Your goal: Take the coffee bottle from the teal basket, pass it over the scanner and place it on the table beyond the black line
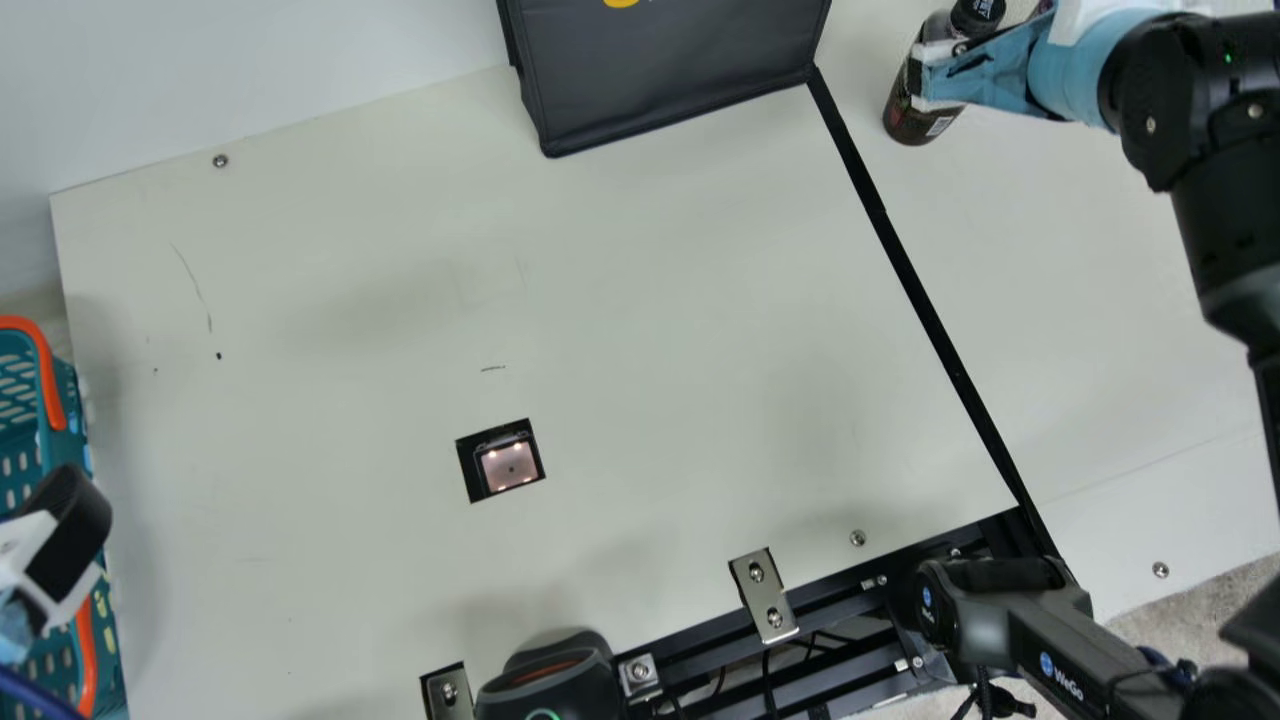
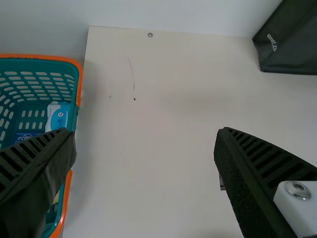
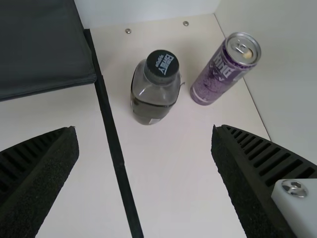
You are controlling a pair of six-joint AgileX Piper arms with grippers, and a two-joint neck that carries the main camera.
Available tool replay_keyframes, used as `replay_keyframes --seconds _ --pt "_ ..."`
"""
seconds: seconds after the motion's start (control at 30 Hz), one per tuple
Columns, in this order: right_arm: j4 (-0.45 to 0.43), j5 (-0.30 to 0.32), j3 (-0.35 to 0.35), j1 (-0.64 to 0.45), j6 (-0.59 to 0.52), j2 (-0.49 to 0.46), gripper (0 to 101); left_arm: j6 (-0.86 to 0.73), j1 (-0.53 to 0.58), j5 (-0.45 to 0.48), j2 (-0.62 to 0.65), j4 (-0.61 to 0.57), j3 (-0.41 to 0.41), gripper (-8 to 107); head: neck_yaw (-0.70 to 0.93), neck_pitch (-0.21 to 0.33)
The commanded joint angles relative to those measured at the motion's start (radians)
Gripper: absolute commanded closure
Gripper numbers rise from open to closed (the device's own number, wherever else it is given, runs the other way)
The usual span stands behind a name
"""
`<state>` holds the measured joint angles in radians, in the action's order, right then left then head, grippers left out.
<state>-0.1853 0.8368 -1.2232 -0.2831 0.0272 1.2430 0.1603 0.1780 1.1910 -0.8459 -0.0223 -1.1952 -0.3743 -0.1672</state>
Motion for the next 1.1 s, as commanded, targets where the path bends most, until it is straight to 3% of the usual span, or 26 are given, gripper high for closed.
replay_keyframes --seconds 0.0,0.3,0.5,0.93,0.97,1.07 --pt "0.0 0.0 0.0 0.0 0.0 0.0 6 0.0 0.0 0.0 0.0 0.0 0.0 9 -0.002 0.029" --pt "0.056 0.13 0.004 0.096 -0.006 -0.171 6 -0.157 -0.147 0.022 0.088 -0.003 -0.008 9 0.208 0.029" --pt "0.093 0.208 0.004 0.16 -0.012 -0.276 6 -0.16 -0.149 0.023 0.09 -0.004 -0.007 9 0.347 0.029" --pt "0.171 0.376 0.005 0.295 -0.027 -0.499 6 -0.16 -0.149 0.023 0.09 -0.004 -0.007 9 0.347 0.029" --pt "0.167 0.36 0.005 0.286 -0.027 -0.473 6 -0.16 -0.149 0.023 0.09 -0.004 -0.007 9 0.347 0.029" --pt "0.175 0.386 0.005 0.295 -0.027 -0.503 6 -0.16 -0.149 0.023 0.09 -0.004 -0.007 9 0.347 0.029"
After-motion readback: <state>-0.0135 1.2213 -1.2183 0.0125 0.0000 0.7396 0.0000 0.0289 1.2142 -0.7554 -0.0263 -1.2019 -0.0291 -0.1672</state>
